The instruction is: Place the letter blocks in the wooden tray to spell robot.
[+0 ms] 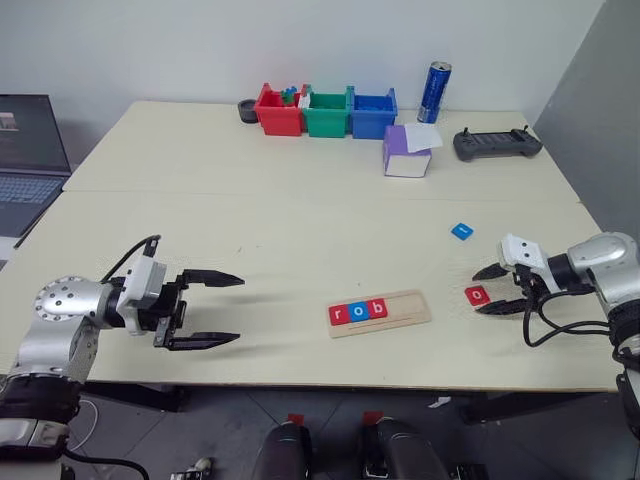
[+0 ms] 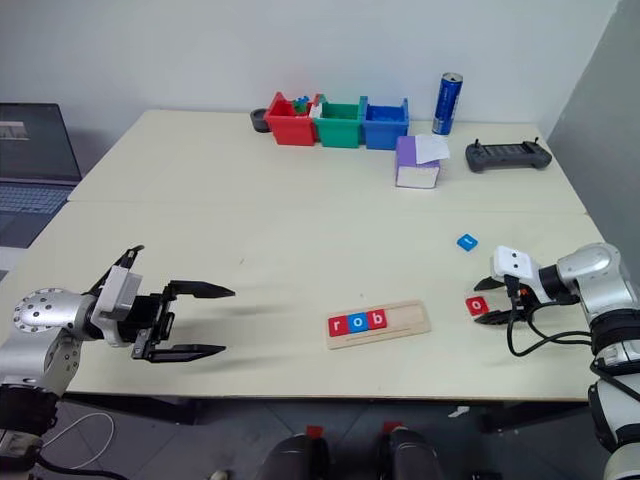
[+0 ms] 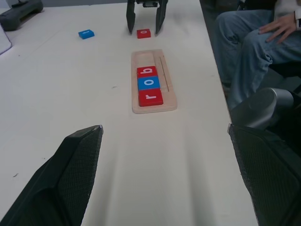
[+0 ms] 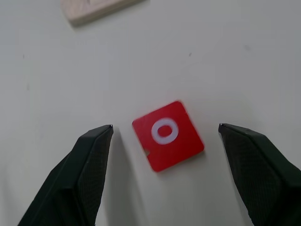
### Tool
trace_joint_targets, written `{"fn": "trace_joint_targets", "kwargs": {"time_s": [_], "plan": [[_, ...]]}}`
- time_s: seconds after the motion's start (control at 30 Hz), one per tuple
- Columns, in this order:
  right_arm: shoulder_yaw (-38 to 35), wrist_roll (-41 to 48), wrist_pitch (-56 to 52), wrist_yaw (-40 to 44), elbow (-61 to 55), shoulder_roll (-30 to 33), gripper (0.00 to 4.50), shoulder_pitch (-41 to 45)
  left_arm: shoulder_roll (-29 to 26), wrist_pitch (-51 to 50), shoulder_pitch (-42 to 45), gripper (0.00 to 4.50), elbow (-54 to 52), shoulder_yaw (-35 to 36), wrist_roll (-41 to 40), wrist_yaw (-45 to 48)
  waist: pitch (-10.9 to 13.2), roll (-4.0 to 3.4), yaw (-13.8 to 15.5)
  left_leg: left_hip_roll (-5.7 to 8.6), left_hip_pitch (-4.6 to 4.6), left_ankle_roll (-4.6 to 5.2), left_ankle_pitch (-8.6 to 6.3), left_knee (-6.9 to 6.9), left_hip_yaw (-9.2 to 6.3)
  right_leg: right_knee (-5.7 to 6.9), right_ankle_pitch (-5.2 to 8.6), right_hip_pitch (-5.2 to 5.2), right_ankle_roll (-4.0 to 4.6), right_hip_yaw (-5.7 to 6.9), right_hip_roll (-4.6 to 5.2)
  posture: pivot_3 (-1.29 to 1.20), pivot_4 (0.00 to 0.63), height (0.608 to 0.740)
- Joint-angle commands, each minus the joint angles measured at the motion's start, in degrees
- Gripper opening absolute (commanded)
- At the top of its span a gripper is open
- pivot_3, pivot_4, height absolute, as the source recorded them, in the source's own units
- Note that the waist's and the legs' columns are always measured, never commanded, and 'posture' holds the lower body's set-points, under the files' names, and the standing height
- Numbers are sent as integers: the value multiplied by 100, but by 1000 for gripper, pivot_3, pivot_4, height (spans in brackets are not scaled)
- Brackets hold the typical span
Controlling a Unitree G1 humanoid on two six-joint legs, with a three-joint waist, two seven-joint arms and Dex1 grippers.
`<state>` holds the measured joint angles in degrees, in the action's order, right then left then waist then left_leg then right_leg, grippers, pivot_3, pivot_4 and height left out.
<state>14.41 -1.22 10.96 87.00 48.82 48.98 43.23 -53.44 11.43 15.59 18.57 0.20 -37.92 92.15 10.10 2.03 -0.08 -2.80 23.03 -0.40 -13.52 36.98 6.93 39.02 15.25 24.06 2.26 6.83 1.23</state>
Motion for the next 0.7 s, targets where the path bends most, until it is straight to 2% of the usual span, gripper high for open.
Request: {"fn": "trace_joint_targets", "kwargs": {"time_s": [0.03,0.07,0.17,0.3,0.37,0.47,0.7], "plan": [[225,-484,555,32,391,144,3813,68,3,-79,-24,4500,-204,257,8,35,0,0,2,0,-3,0,0,0,0,0,0,-2,0,0,0,0,150,740],[245,-573,662,-82,502,120,3813,105,5,-93,-28,4500,-213,273,16,35,0,0,2,0,-5,0,0,0,-1,0,0,-5,0,2,0,0,150,740],[259,-727,924,-368,755,28,3246,193,21,-123,-54,4500,-253,316,42,35,-8,12,2,0,-15,1,0,3,-2,-2,0,-20,0,3,0,0,150,740],[55,-451,777,-96,790,-122,1904,240,56,-173,49,4500,-220,330,93,35,-14,22,3,0,-31,2,-1,12,-4,-7,-7,-43,-11,3,4,0,150,740],[-95,-256,507,45,537,-173,1442,299,55,-183,78,4500,-215,323,106,35,-14,22,-6,1,-35,3,-1,14,-6,-7,-9,-48,-14,2,4,0,150,740],[-228,-7,-7,241,-20,-230,1452,326,53,-194,88,4500,-219,319,112,35,-9,15,-31,-1,-37,2,0,10,-6,-2,-10,-44,-13,1,3,0,150,740],[-240,651,-1654,384,-2498,-284,1452,-2,112,-228,156,4500,-239,277,138,35,0,-2,4,-8,-6,-9,5,-1,-7,12,1,-3,5,7,-6,0,150,740]]}}
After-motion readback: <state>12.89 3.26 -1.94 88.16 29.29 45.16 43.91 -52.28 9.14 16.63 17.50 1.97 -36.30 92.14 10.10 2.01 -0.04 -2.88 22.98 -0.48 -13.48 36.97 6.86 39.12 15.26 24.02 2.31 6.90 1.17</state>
